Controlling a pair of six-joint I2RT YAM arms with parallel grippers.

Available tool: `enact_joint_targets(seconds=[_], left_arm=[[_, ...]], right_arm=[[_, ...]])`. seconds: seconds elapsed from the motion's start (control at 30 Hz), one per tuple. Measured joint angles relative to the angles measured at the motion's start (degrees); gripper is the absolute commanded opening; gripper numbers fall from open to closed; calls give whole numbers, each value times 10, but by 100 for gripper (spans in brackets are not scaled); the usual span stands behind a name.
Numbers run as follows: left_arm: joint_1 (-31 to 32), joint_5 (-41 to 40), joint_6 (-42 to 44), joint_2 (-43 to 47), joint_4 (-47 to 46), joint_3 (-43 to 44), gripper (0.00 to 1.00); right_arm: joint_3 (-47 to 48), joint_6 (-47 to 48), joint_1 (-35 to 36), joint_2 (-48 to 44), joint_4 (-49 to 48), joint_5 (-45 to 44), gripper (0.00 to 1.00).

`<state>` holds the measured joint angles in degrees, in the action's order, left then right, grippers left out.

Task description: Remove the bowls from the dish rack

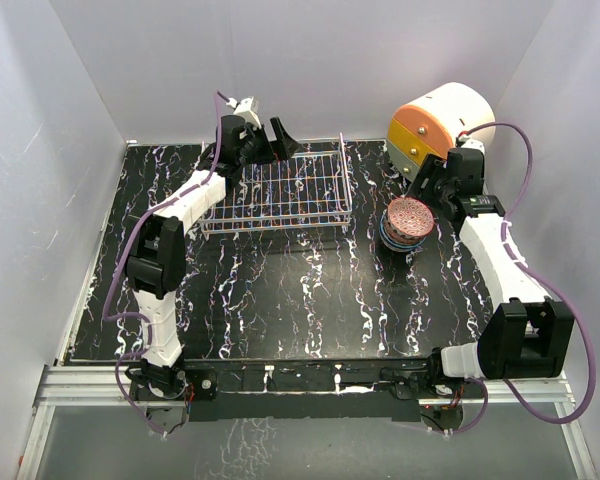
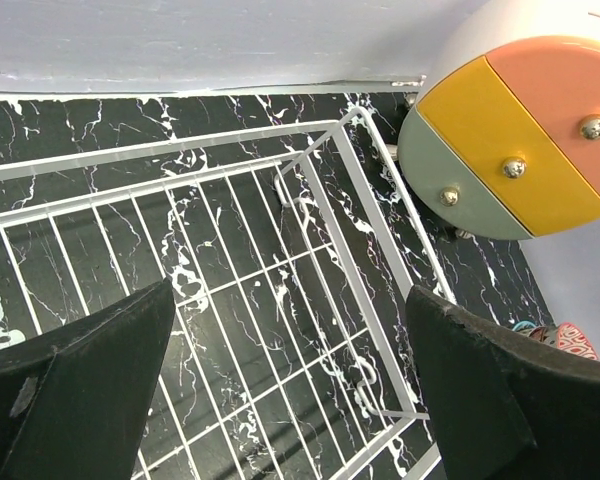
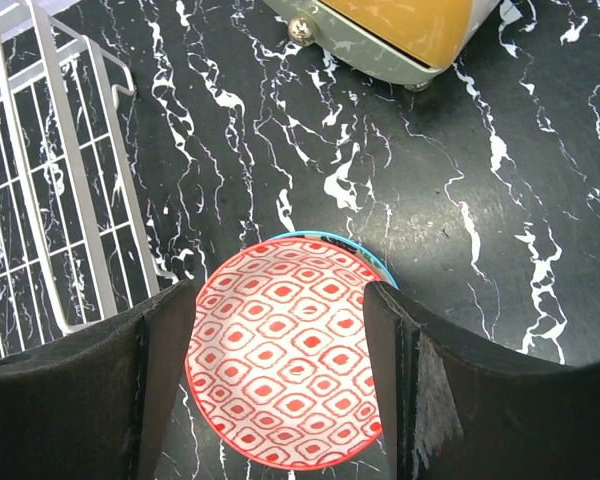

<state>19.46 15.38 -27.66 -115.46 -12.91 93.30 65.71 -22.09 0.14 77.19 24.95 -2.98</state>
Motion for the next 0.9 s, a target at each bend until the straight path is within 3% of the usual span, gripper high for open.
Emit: enact_joint_targets(seconds=[0.33, 0.67, 0.9], left_arm=[[-21, -1, -7, 0, 14, 2, 97], [-201, 51, -129, 30, -21, -3, 97], [-296, 37, -180, 118, -83, -121, 97]], right_arm=[[-19, 7, 0, -15, -25, 0, 70], [-28, 6, 0, -27, -49, 0, 70], [-40, 3, 0, -26, -74, 16, 70]])
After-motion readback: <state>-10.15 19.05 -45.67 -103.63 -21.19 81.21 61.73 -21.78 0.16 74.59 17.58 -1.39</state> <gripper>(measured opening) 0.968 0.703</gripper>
